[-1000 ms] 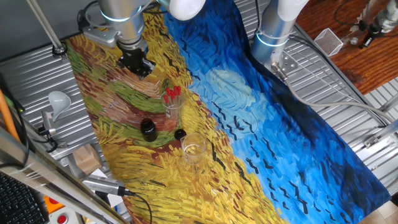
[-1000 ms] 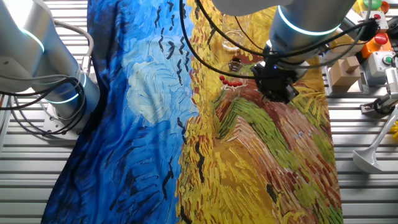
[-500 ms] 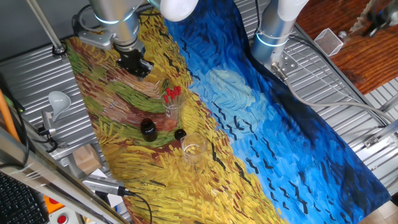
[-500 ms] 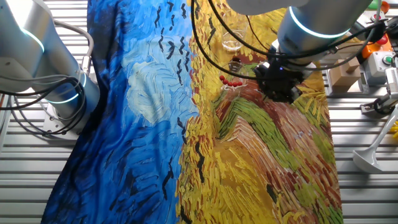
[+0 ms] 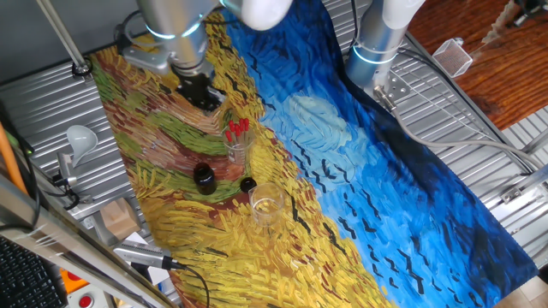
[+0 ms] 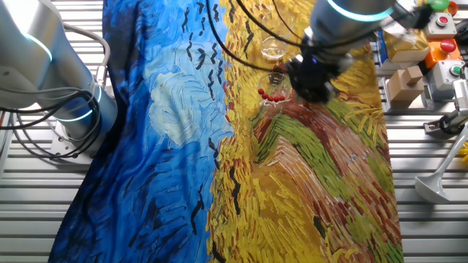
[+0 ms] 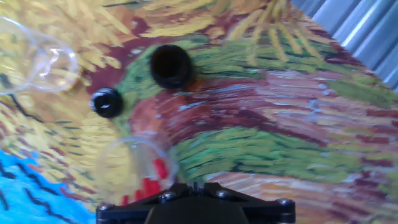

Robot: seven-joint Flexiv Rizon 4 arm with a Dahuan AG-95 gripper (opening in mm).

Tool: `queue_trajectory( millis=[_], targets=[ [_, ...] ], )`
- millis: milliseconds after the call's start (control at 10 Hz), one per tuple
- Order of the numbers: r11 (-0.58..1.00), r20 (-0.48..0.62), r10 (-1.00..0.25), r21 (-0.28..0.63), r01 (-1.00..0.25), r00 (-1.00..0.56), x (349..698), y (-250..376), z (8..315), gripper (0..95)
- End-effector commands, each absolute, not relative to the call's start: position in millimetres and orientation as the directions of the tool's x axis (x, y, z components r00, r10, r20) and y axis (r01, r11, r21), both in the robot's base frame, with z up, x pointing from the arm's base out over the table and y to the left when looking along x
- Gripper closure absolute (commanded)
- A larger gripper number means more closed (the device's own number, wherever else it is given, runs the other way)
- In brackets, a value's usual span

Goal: Transfer liquid using a dropper

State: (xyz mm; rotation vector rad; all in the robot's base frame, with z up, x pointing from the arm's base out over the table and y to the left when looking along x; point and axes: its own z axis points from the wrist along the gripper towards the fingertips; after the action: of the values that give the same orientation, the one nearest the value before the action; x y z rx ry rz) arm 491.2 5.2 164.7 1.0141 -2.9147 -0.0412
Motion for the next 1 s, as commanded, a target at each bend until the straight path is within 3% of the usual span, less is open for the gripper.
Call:
queue_trajectory(
  millis=[100, 600, 700, 1000],
  targets=[
    [0.807, 0.045, -0.591, 0.038, -0.589, -0.806, 472, 18, 165, 95.0],
    [0.819, 0.038, -0.574, 0.050, -0.572, -0.818, 438, 22, 158, 95.0],
    [0.819, 0.034, -0.574, 0.055, -0.572, -0.818, 432, 22, 157, 76.0],
    [0.822, 0.025, -0.568, 0.066, -0.566, -0.822, 423, 23, 155, 76.0]
  ],
)
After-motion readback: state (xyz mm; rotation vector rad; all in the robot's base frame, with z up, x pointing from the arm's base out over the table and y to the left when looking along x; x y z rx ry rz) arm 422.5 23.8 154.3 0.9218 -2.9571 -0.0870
